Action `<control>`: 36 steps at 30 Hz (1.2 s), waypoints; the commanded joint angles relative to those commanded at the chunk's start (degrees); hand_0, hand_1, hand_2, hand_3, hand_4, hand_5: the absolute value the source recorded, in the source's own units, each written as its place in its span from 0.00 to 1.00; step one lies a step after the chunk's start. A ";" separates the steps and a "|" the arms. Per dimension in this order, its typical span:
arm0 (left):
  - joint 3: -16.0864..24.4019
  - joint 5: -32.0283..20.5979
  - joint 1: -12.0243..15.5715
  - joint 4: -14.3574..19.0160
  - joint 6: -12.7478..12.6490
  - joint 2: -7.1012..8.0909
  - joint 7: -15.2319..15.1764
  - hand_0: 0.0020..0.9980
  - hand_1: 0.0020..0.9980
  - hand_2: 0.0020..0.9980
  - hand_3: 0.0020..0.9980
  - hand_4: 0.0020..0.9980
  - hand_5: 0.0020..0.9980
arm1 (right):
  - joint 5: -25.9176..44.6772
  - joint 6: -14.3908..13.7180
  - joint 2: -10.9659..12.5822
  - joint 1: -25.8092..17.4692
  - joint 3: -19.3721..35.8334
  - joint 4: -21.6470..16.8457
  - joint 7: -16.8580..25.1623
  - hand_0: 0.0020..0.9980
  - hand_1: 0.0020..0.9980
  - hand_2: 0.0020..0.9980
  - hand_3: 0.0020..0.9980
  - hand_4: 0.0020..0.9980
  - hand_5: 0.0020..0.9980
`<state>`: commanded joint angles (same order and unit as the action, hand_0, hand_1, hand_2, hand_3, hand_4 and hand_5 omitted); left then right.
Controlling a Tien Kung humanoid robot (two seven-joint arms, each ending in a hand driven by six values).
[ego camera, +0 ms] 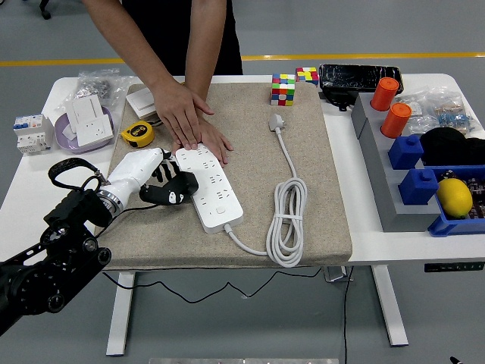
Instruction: Pick up the plug,place it near the board,insert it into the board,press the button
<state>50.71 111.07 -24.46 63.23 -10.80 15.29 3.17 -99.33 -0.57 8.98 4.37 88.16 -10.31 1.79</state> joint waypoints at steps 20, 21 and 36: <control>0.60 -1.50 0.13 -0.29 2.44 0.05 -0.32 0.83 0.90 0.88 0.88 1.00 0.24 | -0.18 0.12 -0.03 -0.13 0.37 0.00 -0.16 0.98 0.93 0.87 0.89 1.00 1.00; 0.65 -1.59 0.11 -0.22 2.72 0.04 -0.44 0.83 0.90 0.88 0.88 1.00 0.24 | -0.23 0.10 -0.02 -0.19 0.46 0.00 -0.15 0.98 0.93 0.87 0.89 1.00 1.00; 8.51 -12.37 3.50 3.28 6.26 -1.38 -4.59 1.00 1.00 1.00 1.00 1.00 1.00 | -0.68 0.02 -0.18 0.05 1.01 0.00 -0.21 0.99 0.93 0.87 0.89 1.00 1.00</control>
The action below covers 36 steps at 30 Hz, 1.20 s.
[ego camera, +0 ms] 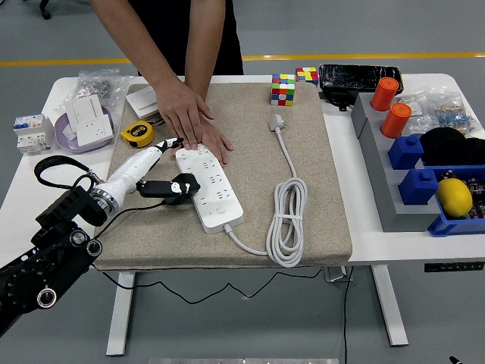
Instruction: Pick up the plug,place it near the board,insert it into the board,press the button
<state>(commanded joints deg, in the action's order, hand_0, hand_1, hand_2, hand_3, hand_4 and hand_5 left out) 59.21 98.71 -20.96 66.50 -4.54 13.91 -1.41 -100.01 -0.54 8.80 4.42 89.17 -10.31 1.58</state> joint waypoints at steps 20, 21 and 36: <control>9.83 -26.37 12.10 11.19 -1.77 -5.80 -3.53 1.00 1.00 1.00 1.00 1.00 1.00 | -0.10 0.02 -0.32 -0.27 0.52 0.00 0.08 0.98 0.93 0.87 0.89 1.00 1.00; 9.98 -26.67 12.63 11.59 -1.73 -5.70 -3.51 1.00 1.00 1.00 1.00 1.00 1.00 | 0.00 0.01 -0.33 -0.23 0.39 0.00 0.11 0.98 0.93 0.87 0.89 1.00 1.00; 12.62 -17.11 20.77 15.73 -1.24 -4.54 -2.16 1.00 1.00 0.99 0.97 1.00 1.00 | -0.26 -0.01 -0.24 -0.44 0.67 0.00 0.15 0.98 0.93 0.87 0.89 1.00 1.00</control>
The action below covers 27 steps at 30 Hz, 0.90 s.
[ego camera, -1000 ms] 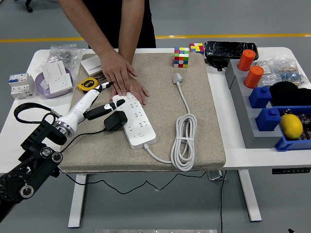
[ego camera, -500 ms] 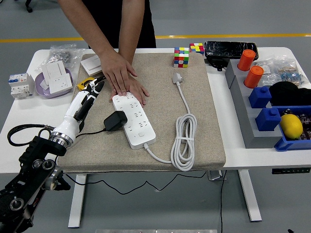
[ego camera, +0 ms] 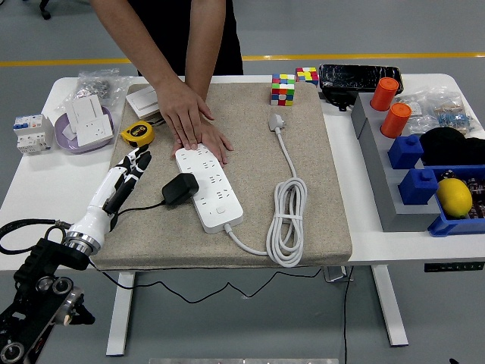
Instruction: Pick up the plug,place it near the board,insert it into the board,press the button
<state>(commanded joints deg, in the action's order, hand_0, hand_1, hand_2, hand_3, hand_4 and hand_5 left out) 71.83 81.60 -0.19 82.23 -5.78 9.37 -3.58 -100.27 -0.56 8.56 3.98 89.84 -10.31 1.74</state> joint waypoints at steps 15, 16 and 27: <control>-7.69 5.23 1.09 2.38 0.15 1.79 0.61 1.00 1.00 0.99 0.96 1.00 1.00 | 0.42 -0.17 0.12 0.39 0.02 0.00 0.10 0.98 0.93 0.87 0.89 1.00 1.00; -8.17 5.15 0.93 2.24 0.13 1.82 0.61 1.00 1.00 0.99 0.96 1.00 1.00 | 0.25 -0.15 0.11 0.36 0.17 0.00 0.06 0.98 0.93 0.87 0.89 1.00 1.00; -9.29 5.22 -0.34 -0.58 -0.01 1.89 0.41 1.00 1.00 0.98 0.96 1.00 1.00 | -0.04 -0.08 -0.01 0.15 0.55 0.00 0.00 0.98 0.93 0.87 0.89 1.00 1.00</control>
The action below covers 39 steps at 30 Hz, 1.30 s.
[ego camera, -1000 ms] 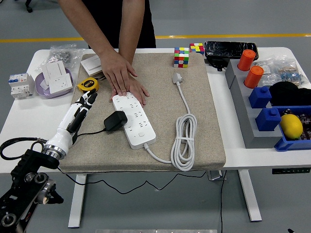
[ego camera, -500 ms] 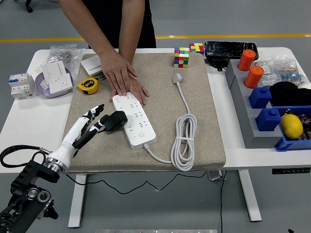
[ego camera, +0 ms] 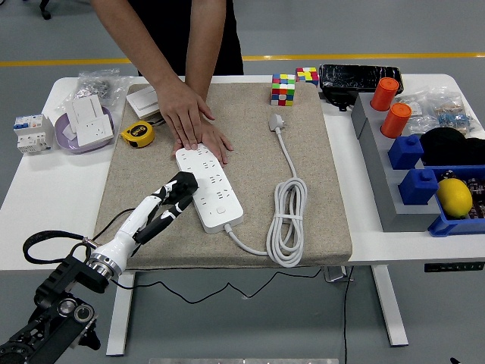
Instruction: Pick up the plug,place it near the board,insert it into the board,press the button
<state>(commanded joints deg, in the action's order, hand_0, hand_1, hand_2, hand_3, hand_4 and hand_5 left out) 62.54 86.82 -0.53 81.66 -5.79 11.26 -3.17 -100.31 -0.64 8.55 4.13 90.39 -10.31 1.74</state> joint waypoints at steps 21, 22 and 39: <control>0.85 1.13 -0.62 -1.30 -0.48 -0.16 0.27 1.00 1.00 0.98 0.95 1.00 1.00 | -0.05 0.04 -0.05 0.01 0.31 0.00 0.01 0.98 0.93 0.87 0.89 1.00 1.00; 0.75 1.17 -0.63 -1.38 -0.49 -0.19 0.31 1.00 1.00 0.98 0.95 1.00 1.00 | -0.07 0.03 -0.04 0.01 0.31 0.00 0.02 0.98 0.93 0.87 0.89 1.00 1.00; -1.85 0.81 -4.00 -4.64 -0.69 -0.48 0.66 1.00 1.00 0.98 0.95 1.00 1.00 | -0.19 0.07 -0.06 0.13 0.34 0.00 -0.07 0.98 0.93 0.87 0.89 1.00 1.00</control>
<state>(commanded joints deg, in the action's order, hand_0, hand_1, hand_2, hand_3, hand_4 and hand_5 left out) 60.69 87.63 -4.53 77.02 -6.48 10.78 -2.51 -100.50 -0.57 8.49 4.26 90.73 -10.31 1.67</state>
